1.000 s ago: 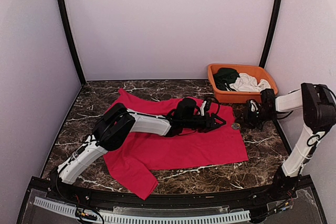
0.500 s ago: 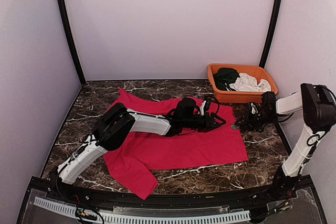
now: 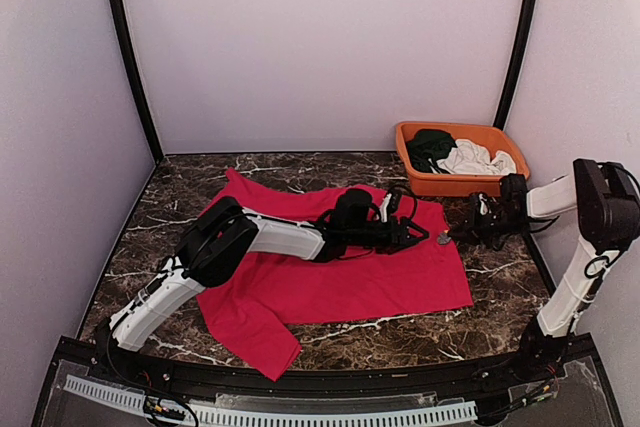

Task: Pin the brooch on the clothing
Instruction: Pick up the brooch from the center of the board, then pass from the right arm to the left

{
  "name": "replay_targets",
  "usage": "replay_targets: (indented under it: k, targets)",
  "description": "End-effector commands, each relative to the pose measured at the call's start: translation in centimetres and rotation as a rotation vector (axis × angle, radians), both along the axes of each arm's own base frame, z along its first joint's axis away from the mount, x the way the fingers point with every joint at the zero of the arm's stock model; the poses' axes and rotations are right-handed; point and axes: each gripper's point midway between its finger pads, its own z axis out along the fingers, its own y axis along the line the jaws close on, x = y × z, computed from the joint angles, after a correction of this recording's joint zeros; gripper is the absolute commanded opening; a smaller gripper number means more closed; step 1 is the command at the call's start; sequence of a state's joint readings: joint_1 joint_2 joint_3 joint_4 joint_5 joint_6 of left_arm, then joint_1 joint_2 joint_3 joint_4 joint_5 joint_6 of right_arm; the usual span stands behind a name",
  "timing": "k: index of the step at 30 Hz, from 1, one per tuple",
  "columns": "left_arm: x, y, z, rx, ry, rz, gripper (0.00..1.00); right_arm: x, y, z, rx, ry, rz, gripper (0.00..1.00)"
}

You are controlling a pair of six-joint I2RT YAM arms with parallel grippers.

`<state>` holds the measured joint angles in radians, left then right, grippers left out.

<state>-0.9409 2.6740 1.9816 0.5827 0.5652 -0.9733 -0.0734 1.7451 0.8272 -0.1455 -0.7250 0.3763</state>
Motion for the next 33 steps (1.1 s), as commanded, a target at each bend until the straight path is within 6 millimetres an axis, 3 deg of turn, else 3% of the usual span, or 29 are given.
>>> replay_targets:
  k: [1, 5, 11, 16, 24, 33]
  targets:
    - [-0.7, 0.0, 1.2, -0.027, -0.012, -0.020, 0.52, 0.4, -0.1, -0.2, 0.013, -0.004, -0.003, 0.00]
    - [-0.8, 0.0, 1.4, -0.034, -0.013, -0.024, 0.52, 0.5, 0.0, 0.6, 0.020, -0.023, 0.000, 0.00]
    - [-1.0, -0.3, 3.5, -0.127, -0.031, -0.040, 0.56, 0.3, 1.2, 3.7, 0.096, -0.101, 0.053, 0.00]
    - [-1.3, -0.3, 4.7, -0.184, -0.041, -0.060, 0.58, -0.2, 2.0, 4.8, 0.152, -0.130, 0.090, 0.00]
    - [-1.7, 0.1, 3.7, -0.170, -0.026, -0.061, 0.58, -0.8, 3.0, 6.2, 0.247, -0.158, 0.117, 0.00]
    - [-1.6, 0.2, 3.9, -0.171, -0.042, -0.055, 0.59, -1.9, 4.5, 8.0, 0.289, -0.204, 0.166, 0.00]
